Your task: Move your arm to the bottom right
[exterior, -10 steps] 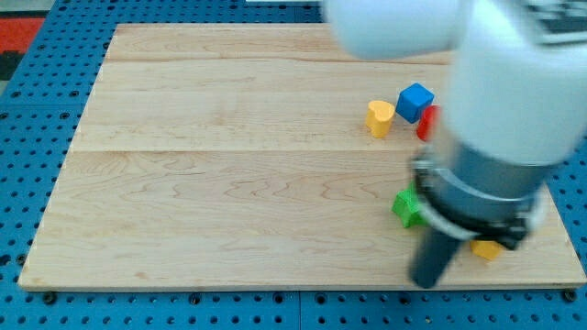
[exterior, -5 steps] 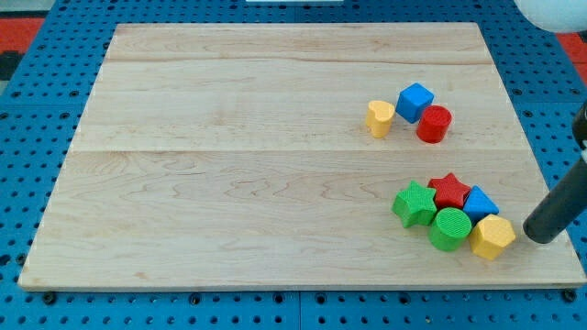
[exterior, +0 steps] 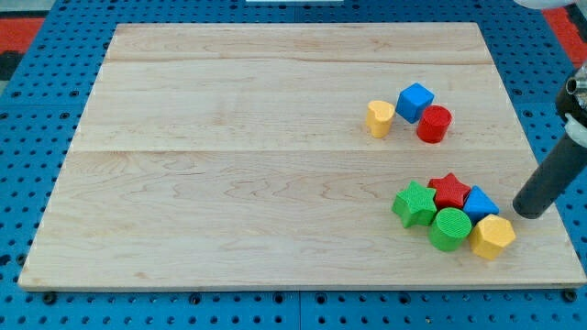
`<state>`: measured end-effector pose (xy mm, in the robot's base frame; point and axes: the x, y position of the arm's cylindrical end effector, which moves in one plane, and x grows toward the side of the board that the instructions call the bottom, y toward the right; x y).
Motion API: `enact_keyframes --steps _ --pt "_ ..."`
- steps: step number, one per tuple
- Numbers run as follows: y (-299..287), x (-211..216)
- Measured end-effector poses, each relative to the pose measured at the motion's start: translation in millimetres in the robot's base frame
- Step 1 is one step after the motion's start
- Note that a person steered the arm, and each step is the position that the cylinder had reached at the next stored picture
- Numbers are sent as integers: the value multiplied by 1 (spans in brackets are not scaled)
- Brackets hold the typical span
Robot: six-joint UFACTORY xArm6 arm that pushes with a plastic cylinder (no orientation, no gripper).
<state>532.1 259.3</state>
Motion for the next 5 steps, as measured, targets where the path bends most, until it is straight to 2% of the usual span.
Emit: enact_keyframes --steps 5 --pt "4 -8"
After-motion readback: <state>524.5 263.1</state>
